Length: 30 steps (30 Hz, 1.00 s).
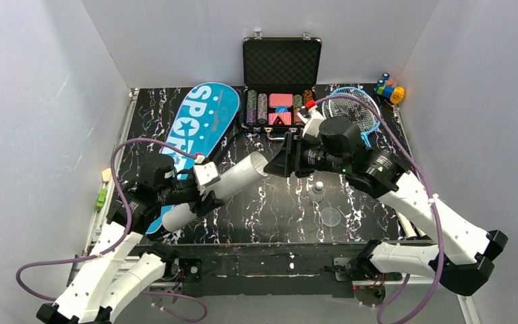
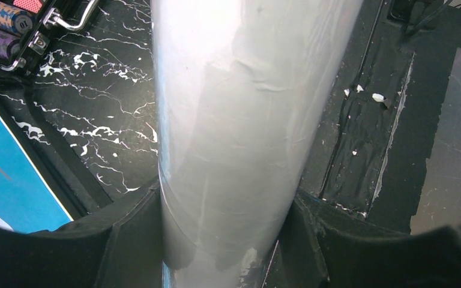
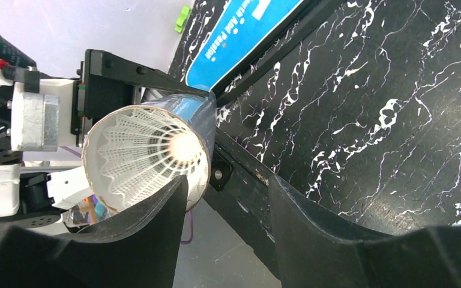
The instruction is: Pack up the badminton gear
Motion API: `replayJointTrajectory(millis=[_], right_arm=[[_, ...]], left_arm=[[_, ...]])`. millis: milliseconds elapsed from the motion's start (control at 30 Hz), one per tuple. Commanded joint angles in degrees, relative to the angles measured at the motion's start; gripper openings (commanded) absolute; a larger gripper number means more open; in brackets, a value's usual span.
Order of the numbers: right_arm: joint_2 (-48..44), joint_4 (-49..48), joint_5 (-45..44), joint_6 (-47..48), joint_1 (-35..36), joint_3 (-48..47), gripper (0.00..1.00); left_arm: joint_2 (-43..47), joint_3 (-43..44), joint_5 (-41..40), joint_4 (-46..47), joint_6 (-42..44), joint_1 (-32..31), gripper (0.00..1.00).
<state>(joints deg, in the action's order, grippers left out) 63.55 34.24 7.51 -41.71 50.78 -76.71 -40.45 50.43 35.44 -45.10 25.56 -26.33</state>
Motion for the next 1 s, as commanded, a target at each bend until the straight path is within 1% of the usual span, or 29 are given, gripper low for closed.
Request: replayJointTrajectory(millis=[0,200,367,500,633,700,767,867,967], right_arm=[[0.86,0.29,0.75,0.91,0.43,-1.84,0.6],[3.9,1.82,-0.78,2.55,0.59,-2.39,0.59],[6.53,-1.37,0.64,2.13,2.83,-0.61,0.6],[9.42,-3.6,1.99,0.36,5.84,-2.32,0.62],[8.57,-4.35,1.72,-0.35,5.56,-4.87,0.66],[7.14,-1.6,0.64,0.5,3.82,-7.0,0.68],[4.58,0.19,0.66,1.17,0.58,-8.41,0.7],[0.95,2.22,1.38,1.12,-6.11,-8.74,0.73],[-0.37,4.98,2.75,0.98,-13.77,-7.86,0.76]], left_arm=[[0.66,3.03,2.04,0.5,0.14,0.14,0.28],[0.8,4.03,4.69,-0.36,0.69,0.14,0.28],[0.66,4.72,6.2,-0.29,0.75,0.14,0.28],[0.13,4.65,5.96,-0.29,0.9,0.15,0.28],[0.19,3.08,5.02,-0.09,1.58,0.14,0.28],[0.51,2.07,4.32,0.0,2.15,0.14,0.28],[0.63,1.26,3.55,-0.03,2.71,0.14,0.28],[0.46,0.71,2.76,-0.03,2.94,0.14,0.28],[0.28,0.66,2.91,-0.01,2.89,0.14,0.28]])
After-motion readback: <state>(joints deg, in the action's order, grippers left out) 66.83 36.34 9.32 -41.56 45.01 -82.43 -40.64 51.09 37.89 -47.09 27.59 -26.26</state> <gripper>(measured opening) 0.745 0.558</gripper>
